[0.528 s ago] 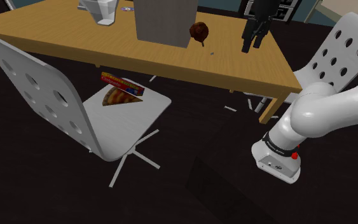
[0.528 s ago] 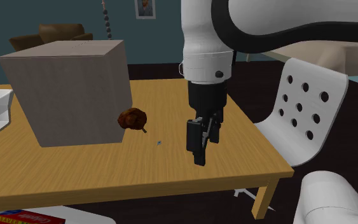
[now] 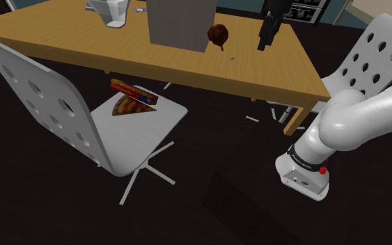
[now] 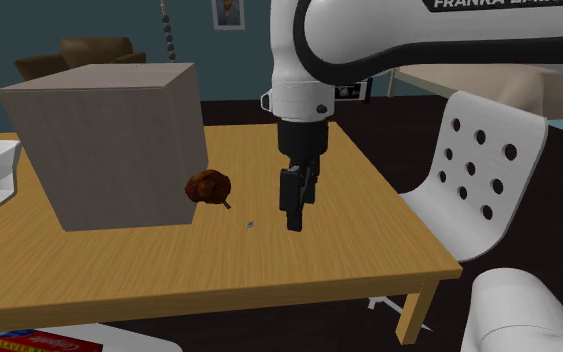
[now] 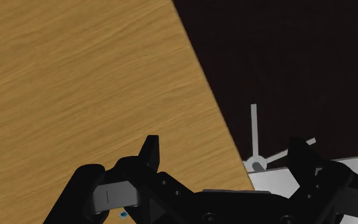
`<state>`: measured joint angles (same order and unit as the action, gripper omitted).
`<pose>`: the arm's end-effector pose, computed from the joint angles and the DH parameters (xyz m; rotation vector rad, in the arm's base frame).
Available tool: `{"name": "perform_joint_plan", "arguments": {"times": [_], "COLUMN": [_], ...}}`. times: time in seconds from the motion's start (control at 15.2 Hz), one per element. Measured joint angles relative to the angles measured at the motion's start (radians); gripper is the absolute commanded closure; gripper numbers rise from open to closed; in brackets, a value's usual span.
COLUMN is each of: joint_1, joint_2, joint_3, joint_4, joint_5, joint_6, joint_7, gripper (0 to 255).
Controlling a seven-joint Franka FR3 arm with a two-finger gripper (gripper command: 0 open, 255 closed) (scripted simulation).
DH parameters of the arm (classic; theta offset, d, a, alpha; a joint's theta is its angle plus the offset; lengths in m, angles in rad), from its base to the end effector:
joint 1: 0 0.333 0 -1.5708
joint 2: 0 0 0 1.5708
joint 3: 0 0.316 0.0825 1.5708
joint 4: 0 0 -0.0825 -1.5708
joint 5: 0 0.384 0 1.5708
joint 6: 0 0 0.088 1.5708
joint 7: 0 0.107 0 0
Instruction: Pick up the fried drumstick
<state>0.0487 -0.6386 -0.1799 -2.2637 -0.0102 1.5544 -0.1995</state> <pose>0.3437 -0.0610 0.5803 -3.0286 -0.1631 0.0961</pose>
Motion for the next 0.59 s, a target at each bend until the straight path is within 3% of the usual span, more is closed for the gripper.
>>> {"name": "perform_joint_plan", "arguments": {"times": [0.33,0.59], "joint_1": [0.032,0.067], "joint_2": [0.134,0.275], "joint_3": [-0.102,-0.171], "joint_4": [0.079,0.184], "joint_5": [-0.019,0.007], "joint_6": [0.094,0.155], "joint_7": [-0.218,-0.389], "gripper": [0,0]}}
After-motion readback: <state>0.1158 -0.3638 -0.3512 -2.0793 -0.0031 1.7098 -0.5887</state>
